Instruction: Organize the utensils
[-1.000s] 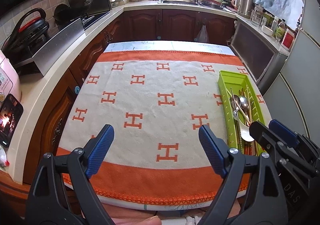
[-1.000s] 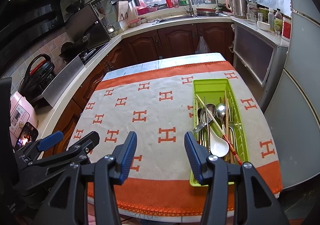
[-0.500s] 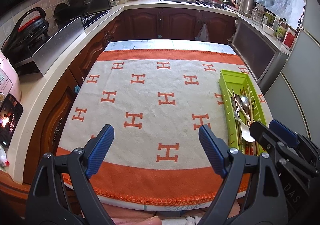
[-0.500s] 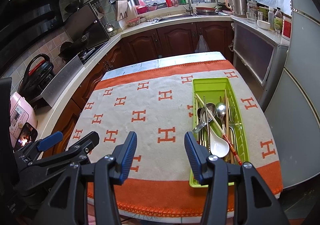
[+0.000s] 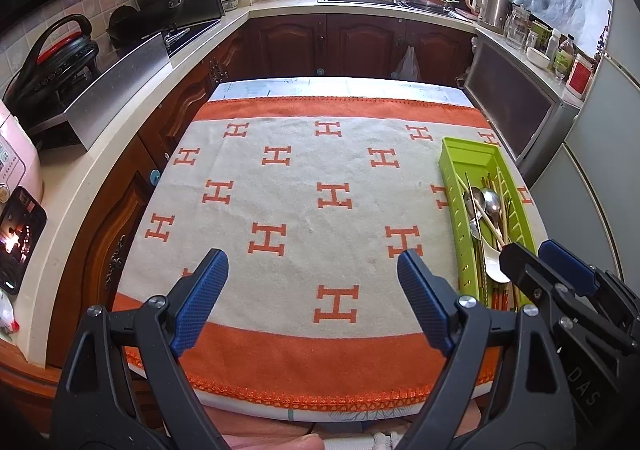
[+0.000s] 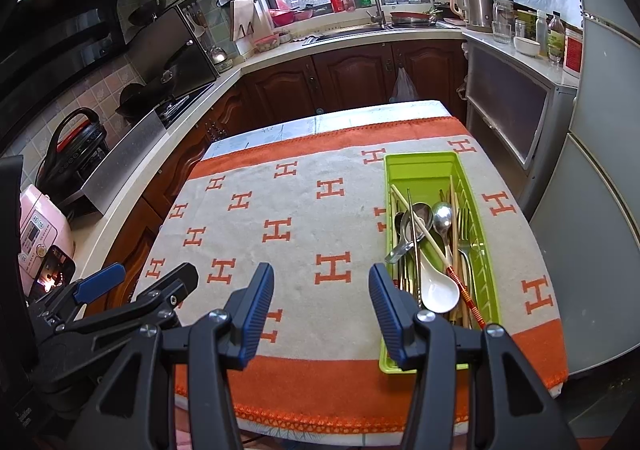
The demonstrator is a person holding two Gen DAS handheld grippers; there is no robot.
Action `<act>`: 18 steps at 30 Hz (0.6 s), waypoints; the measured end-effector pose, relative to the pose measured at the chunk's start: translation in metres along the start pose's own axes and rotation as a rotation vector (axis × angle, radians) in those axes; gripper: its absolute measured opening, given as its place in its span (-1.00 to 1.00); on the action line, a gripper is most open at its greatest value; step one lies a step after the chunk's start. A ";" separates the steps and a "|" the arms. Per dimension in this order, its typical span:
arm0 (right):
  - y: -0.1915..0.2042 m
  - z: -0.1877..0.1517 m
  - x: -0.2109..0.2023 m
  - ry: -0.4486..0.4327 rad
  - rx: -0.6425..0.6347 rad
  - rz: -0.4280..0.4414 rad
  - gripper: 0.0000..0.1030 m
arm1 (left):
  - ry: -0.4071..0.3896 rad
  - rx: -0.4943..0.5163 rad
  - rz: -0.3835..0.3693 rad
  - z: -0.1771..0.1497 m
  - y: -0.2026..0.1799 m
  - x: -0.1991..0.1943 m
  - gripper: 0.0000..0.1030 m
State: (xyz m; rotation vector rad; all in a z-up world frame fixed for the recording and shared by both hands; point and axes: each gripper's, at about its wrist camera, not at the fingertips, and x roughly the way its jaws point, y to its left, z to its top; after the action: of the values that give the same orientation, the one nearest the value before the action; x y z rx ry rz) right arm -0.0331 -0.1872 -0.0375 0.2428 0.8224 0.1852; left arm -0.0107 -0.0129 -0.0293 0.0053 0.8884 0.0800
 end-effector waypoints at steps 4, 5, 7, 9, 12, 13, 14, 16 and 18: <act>0.000 0.000 0.000 -0.001 -0.001 -0.001 -0.04 | 0.003 -0.004 -0.001 -0.001 0.001 0.001 0.65; 0.000 0.000 0.000 -0.001 0.000 -0.001 -0.04 | 0.003 -0.003 0.000 -0.001 0.001 0.001 0.65; 0.000 -0.001 0.000 0.001 0.001 -0.001 -0.04 | 0.004 -0.003 -0.001 -0.001 0.001 0.001 0.65; 0.000 0.000 0.000 0.000 0.000 -0.001 -0.04 | 0.006 -0.005 -0.002 -0.002 0.002 0.001 0.65; 0.000 0.000 0.000 0.000 0.000 -0.001 -0.04 | 0.006 -0.004 -0.001 -0.002 0.002 0.001 0.65; 0.000 0.000 0.001 0.001 0.001 -0.001 -0.04 | 0.006 -0.004 -0.001 -0.002 0.003 0.001 0.65; 0.001 0.000 0.000 0.001 0.001 -0.001 -0.04 | 0.006 -0.004 -0.001 -0.002 0.002 0.001 0.65; 0.001 0.000 0.000 0.000 0.000 -0.001 -0.04 | 0.009 -0.005 -0.001 -0.003 0.003 0.002 0.65; 0.001 0.000 0.000 0.000 0.000 -0.001 -0.04 | 0.010 -0.006 -0.002 -0.004 0.003 0.003 0.65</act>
State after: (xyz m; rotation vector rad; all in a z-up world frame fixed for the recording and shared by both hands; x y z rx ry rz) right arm -0.0331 -0.1863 -0.0374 0.2423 0.8230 0.1839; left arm -0.0118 -0.0096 -0.0339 -0.0012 0.8979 0.0812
